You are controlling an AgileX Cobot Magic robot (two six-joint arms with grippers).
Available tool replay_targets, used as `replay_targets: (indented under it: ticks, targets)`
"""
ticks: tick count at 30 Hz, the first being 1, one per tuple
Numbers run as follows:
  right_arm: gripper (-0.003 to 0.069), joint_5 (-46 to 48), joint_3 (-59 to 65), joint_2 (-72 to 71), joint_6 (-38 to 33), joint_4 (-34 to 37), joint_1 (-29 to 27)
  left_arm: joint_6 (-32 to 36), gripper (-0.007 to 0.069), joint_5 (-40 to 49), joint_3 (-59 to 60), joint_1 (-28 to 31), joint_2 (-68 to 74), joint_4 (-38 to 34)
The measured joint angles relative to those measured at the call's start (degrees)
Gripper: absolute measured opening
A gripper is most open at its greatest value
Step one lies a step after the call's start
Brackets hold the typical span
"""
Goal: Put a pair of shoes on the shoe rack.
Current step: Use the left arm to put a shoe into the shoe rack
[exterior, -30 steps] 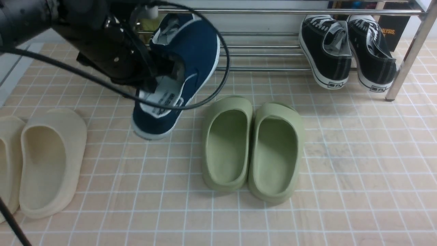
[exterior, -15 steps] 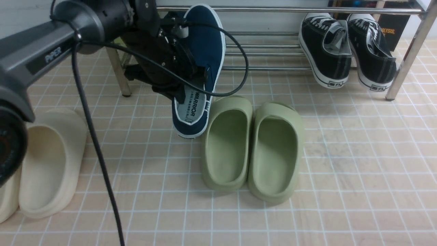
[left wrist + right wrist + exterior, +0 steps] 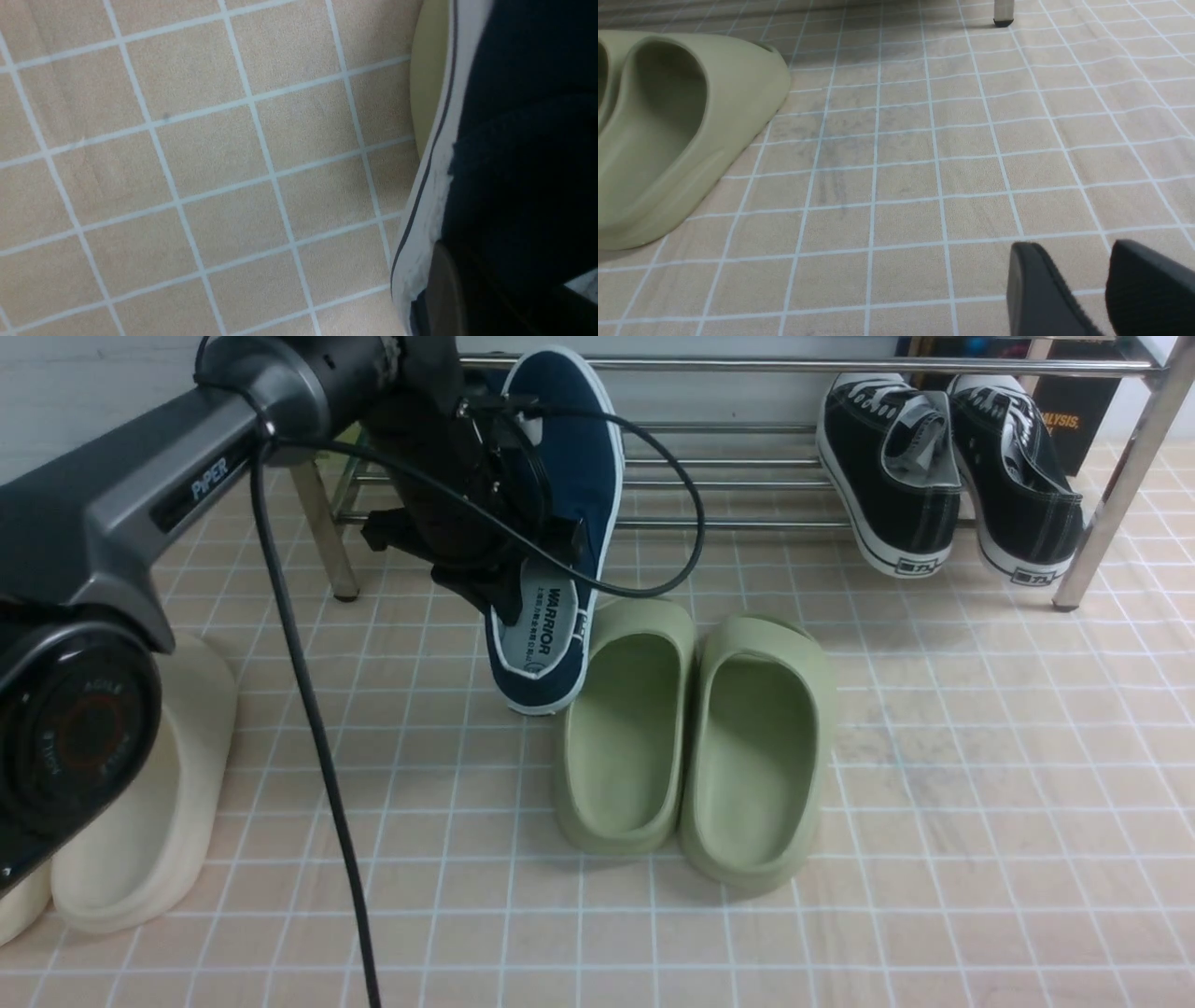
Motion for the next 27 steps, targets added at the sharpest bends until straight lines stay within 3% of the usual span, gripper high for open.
replay_targets:
  ticks: [27]
  targets:
    - [0.0238, 0.0, 0.0, 0.0, 0.0, 0.0, 0.0, 4.7, 0.0032, 1.5, 0.0, -0.1, -12.2, 0.6]
